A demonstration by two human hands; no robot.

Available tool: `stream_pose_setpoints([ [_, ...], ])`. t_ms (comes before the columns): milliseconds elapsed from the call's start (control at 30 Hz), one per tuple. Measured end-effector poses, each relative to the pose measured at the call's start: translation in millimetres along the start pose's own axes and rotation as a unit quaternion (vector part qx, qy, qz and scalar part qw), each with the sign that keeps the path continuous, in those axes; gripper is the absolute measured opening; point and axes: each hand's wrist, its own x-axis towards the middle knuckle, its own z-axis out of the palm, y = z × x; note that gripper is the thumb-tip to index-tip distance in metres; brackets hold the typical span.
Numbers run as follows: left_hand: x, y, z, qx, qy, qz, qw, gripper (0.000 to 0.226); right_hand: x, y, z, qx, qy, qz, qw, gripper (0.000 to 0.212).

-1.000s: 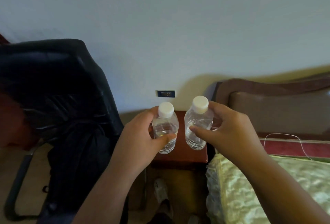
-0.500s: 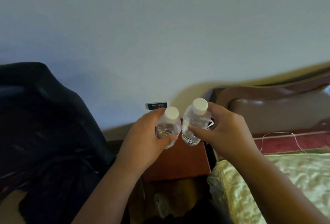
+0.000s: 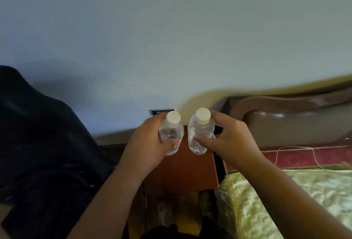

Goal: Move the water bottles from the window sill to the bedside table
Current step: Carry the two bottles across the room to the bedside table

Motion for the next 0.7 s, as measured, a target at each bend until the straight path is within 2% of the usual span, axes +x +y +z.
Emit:
stream_pose_setpoints([
  [400,50,-26,54,-0.024,-0.017,-0.047,0.998,0.062,59,72,31,0.003,-0.030,0.018,0.999,0.070],
  [567,70,-47,84,0.020,-0.010,-0.027,0.999,0.058,71,100,46,-0.014,-0.054,0.045,0.997,0.067],
  [700,89,-75,116,0.035,-0.022,-0.043,0.998,0.064,83,124,59,-0.032,-0.075,0.057,0.995,0.058],
])
